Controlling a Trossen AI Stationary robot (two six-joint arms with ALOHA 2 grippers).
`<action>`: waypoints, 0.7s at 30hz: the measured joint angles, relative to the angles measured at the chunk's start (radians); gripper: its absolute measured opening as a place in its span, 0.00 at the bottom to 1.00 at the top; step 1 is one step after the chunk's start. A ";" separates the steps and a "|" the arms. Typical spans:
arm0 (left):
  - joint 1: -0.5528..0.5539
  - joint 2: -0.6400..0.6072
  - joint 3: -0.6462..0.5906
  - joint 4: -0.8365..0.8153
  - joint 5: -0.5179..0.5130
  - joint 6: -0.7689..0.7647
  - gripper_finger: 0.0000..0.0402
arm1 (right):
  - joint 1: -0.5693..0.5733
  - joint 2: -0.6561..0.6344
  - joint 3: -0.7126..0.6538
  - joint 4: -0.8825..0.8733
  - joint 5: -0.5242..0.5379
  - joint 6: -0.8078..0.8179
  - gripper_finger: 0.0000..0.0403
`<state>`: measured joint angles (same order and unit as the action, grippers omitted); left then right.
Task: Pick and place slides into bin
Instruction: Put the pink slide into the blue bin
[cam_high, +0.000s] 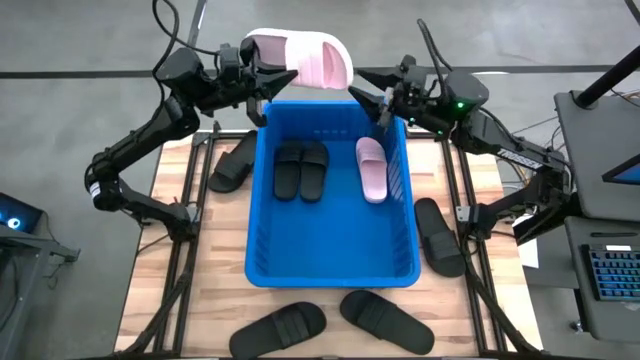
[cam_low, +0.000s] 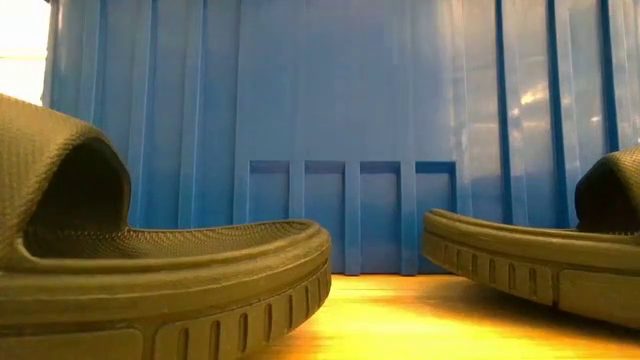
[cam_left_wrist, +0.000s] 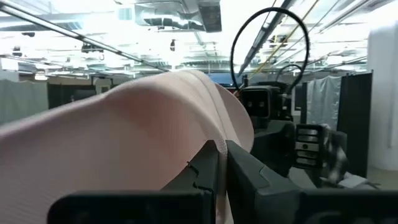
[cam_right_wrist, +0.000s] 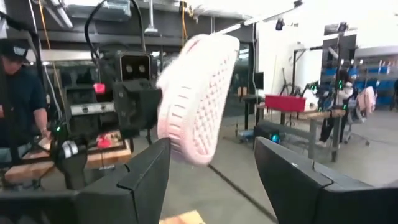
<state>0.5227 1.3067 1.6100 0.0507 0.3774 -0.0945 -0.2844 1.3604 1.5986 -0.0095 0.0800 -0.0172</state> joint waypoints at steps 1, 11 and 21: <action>0.000 0.000 0.000 0.000 -0.002 0.000 0.00 | 0.000 0.004 0.000 0.006 0.000 -0.006 0.56; 0.000 0.005 0.002 0.009 -0.054 0.033 0.00 | -0.004 0.013 0.000 0.026 -0.001 0.017 0.56; 0.000 0.006 0.001 0.050 -0.064 0.048 0.00 | -0.004 0.011 0.002 0.052 -0.005 0.040 0.56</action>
<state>0.5230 1.3132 1.6112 0.1011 0.3134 -0.0464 -0.2882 1.3716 1.6007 0.0422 0.0747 0.0231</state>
